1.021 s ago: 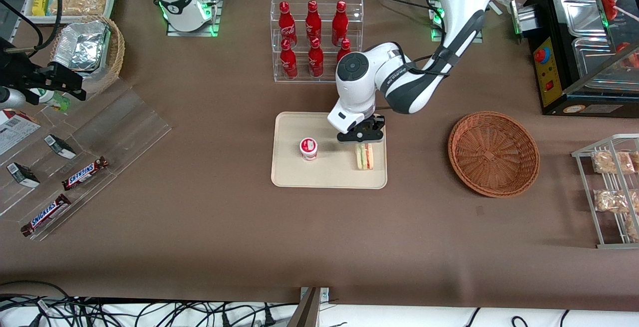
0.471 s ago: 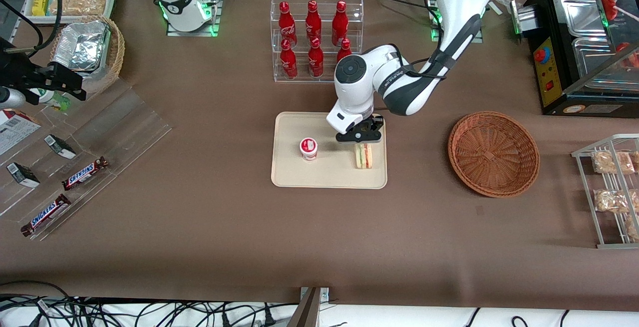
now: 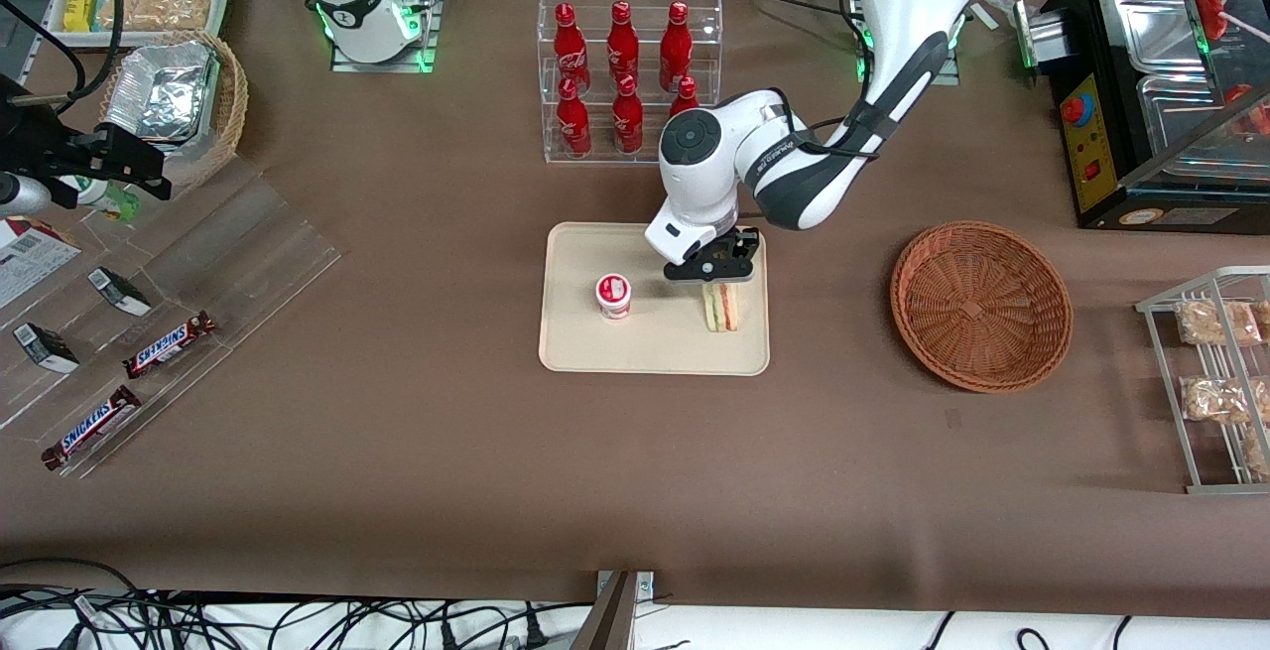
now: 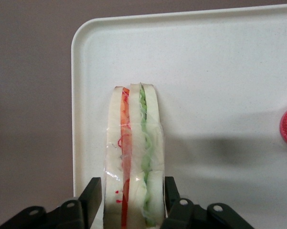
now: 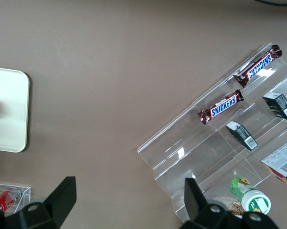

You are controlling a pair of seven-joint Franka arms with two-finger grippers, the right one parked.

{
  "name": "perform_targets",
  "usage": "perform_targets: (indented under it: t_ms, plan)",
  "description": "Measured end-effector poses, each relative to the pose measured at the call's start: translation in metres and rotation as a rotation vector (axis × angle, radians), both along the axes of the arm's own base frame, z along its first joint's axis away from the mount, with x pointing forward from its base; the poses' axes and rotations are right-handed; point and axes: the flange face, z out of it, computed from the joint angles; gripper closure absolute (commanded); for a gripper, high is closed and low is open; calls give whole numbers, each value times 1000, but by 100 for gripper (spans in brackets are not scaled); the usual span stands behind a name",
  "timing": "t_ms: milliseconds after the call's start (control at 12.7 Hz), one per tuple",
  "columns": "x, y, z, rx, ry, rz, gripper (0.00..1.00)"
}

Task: Place sandwich from basket to tray

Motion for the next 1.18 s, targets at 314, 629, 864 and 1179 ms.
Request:
perform_targets:
  t_ms: [314,629,864,1179]
  plan:
    - [9,-3,11,-17,-21,15,0]
    - [46,4,55,-73,-59,111,0]
    - [75,25,111,-45,-64,203,0]
    - [117,79,171,-24,-68,307,0]
